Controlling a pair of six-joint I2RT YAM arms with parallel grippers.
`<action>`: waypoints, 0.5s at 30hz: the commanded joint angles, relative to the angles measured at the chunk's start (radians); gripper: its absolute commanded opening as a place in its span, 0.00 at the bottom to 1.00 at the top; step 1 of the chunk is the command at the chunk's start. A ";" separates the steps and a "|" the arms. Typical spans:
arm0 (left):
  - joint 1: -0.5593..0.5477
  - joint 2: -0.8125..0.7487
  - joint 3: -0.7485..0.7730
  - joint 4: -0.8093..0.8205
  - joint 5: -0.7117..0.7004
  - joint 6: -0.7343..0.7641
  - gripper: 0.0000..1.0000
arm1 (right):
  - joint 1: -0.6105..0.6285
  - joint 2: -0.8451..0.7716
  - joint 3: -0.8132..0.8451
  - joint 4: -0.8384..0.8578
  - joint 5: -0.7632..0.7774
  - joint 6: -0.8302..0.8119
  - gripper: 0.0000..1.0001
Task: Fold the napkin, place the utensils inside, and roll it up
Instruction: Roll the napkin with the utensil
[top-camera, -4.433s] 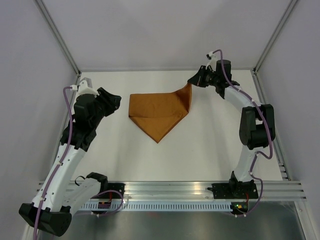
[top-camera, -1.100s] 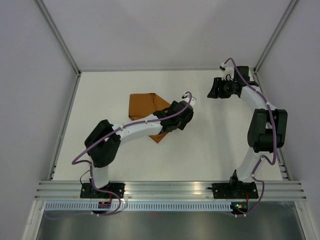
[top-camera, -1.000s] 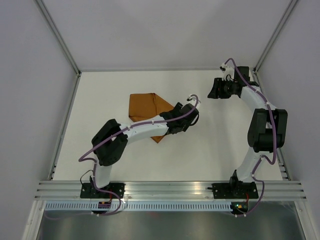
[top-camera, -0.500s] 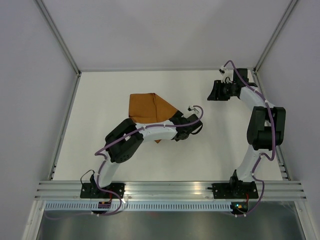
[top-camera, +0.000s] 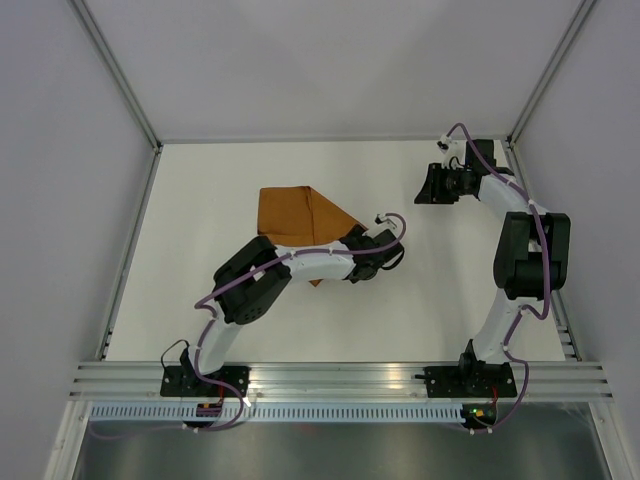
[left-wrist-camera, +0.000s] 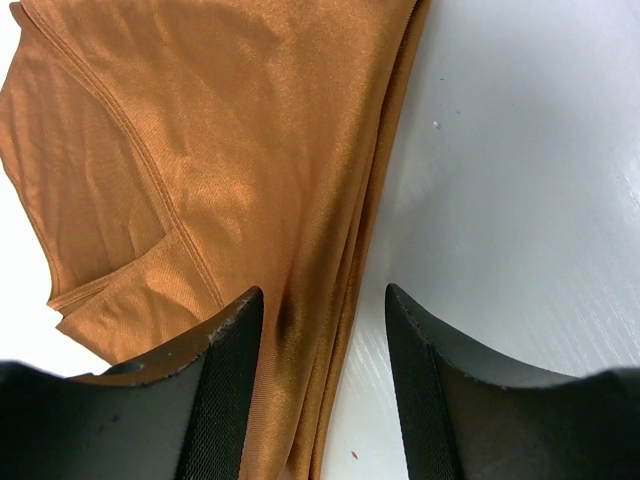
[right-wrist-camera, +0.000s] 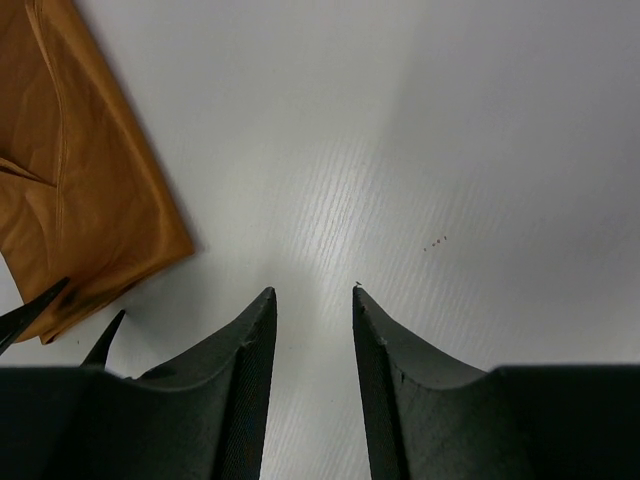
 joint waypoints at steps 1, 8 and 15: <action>0.013 0.037 -0.020 0.010 0.047 0.035 0.56 | -0.010 -0.006 0.001 0.007 -0.024 0.006 0.42; 0.028 0.054 -0.040 0.028 0.078 0.058 0.53 | -0.012 -0.006 -0.001 0.006 -0.029 0.002 0.40; 0.047 0.068 -0.065 0.053 0.118 0.065 0.52 | -0.012 -0.006 0.002 0.004 -0.030 0.002 0.38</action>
